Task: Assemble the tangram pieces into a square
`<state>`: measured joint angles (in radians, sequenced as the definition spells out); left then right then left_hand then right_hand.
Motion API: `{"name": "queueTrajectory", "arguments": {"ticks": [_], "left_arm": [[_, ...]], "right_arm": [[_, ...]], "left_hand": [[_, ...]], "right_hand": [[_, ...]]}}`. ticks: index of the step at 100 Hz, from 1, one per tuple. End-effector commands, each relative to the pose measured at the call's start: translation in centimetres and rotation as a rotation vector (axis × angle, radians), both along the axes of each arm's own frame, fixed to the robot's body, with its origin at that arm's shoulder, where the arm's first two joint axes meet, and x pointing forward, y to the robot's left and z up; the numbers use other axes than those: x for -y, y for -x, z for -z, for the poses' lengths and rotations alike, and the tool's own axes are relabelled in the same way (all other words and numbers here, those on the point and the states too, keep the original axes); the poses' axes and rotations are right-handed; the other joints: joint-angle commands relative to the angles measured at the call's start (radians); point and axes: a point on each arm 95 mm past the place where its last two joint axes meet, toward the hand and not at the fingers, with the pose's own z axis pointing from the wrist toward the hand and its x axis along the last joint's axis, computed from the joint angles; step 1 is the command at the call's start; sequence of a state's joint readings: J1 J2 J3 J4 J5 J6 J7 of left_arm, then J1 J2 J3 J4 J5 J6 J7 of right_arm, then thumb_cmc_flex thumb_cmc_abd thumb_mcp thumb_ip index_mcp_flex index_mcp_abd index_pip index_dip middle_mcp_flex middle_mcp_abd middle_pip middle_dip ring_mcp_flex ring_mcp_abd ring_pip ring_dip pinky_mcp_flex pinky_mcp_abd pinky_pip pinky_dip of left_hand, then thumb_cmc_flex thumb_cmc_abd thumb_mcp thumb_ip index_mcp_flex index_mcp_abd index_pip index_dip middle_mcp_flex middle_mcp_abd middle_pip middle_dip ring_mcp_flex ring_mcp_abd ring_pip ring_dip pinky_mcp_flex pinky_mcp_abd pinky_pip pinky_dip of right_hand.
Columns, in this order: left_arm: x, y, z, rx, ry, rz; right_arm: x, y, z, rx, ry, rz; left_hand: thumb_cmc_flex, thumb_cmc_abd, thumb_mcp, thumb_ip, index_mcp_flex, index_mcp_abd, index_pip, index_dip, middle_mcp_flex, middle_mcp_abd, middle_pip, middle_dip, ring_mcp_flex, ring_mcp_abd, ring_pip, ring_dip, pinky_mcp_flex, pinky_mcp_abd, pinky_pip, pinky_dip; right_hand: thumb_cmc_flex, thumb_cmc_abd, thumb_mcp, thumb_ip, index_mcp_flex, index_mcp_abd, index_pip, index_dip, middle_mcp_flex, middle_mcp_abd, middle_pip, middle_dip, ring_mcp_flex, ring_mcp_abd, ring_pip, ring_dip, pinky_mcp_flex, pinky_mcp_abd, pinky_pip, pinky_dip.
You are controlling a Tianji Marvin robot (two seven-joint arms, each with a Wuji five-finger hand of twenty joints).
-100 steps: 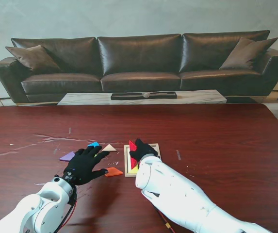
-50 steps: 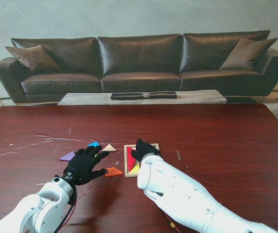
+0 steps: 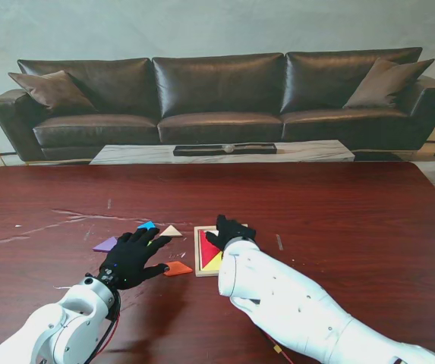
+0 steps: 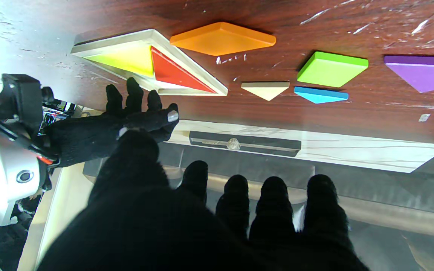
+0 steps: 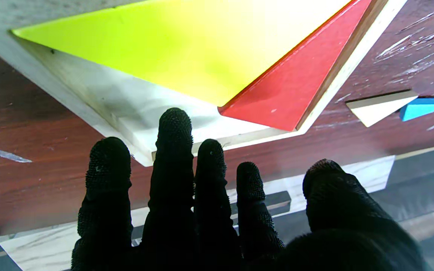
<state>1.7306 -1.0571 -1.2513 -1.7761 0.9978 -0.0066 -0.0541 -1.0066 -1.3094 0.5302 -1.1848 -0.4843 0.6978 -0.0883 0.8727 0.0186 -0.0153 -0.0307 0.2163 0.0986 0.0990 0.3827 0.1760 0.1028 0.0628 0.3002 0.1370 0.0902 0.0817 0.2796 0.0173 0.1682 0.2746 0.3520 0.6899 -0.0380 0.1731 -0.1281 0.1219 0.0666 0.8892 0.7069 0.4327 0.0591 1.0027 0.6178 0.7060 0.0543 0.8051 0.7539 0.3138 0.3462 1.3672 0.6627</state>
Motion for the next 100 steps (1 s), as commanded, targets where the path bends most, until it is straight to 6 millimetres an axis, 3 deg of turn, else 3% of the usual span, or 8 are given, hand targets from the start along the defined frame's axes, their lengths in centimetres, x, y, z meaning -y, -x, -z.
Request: {"name": "queueTrajectory", "arguments": {"ticks": [1,24,51,63,100], "left_arm": [[0.1,0.1,0.0,-0.003,0.006,0.003],[0.2,0.1,0.0,-0.003,0.006,0.004],[0.2,0.1,0.0,-0.004,0.006,0.005],[0.2,0.1,0.0,-0.005,0.007,0.004],[0.1,0.1,-0.1,-0.005,0.006,0.0]], "right_arm": [[0.1,0.2,-0.2,0.005,-0.003,-0.009],[0.2,0.2,-0.2,0.007,-0.027,-0.028],[-0.1,-0.2,0.8,-0.009,-0.077,-0.057],[-0.2,-0.3,1.1,-0.018,-0.092,-0.053],[-0.9,-0.3,1.5,-0.001,-0.157,-0.071]], "left_hand": [[0.015,0.038,-0.002,0.025,-0.01,-0.007,-0.017,-0.001,-0.015,0.009,0.002,0.001,0.0,-0.021,-0.007,0.004,-0.003,0.008,-0.007,0.018],[0.016,0.038,-0.002,0.025,-0.009,-0.007,-0.016,-0.001,-0.014,0.008,0.002,0.001,0.0,-0.022,-0.007,0.004,-0.002,0.007,-0.007,0.018],[0.017,0.038,-0.002,0.025,-0.009,-0.007,-0.016,-0.001,-0.013,0.007,0.003,0.001,0.002,-0.023,-0.006,0.004,-0.001,0.007,-0.007,0.018],[0.016,0.039,-0.002,0.024,-0.01,-0.008,-0.016,-0.001,-0.013,0.007,0.003,0.001,0.001,-0.023,-0.007,0.004,-0.001,0.006,-0.007,0.018],[0.017,0.04,-0.002,0.024,-0.009,-0.007,-0.016,-0.001,-0.012,0.007,0.004,0.001,0.004,-0.022,-0.006,0.004,0.0,0.005,-0.006,0.018]], "right_hand": [[0.124,0.08,-0.222,0.029,-0.028,0.006,-0.042,-0.029,-0.05,0.025,-0.043,-0.031,-0.066,0.032,-0.082,-0.044,-0.071,-0.007,-0.046,-0.016],[0.132,0.085,-0.23,0.031,0.025,0.016,-0.118,-0.07,-0.028,0.04,-0.139,-0.093,-0.098,0.043,-0.194,-0.102,-0.131,-0.013,-0.123,-0.061],[0.136,0.102,-0.234,0.028,0.056,0.01,-0.144,-0.093,0.017,0.053,-0.262,-0.202,-0.08,0.039,-0.384,-0.229,-0.154,-0.022,-0.174,-0.145],[0.141,0.107,-0.232,0.029,0.066,0.018,-0.143,-0.096,0.032,0.068,-0.269,-0.216,-0.076,0.071,-0.401,-0.244,-0.152,-0.02,-0.182,-0.162],[0.171,0.111,-0.228,0.027,0.101,0.023,-0.109,-0.096,0.066,0.084,-0.256,-0.222,-0.046,0.102,-0.399,-0.252,-0.134,-0.009,-0.186,-0.188]]}}
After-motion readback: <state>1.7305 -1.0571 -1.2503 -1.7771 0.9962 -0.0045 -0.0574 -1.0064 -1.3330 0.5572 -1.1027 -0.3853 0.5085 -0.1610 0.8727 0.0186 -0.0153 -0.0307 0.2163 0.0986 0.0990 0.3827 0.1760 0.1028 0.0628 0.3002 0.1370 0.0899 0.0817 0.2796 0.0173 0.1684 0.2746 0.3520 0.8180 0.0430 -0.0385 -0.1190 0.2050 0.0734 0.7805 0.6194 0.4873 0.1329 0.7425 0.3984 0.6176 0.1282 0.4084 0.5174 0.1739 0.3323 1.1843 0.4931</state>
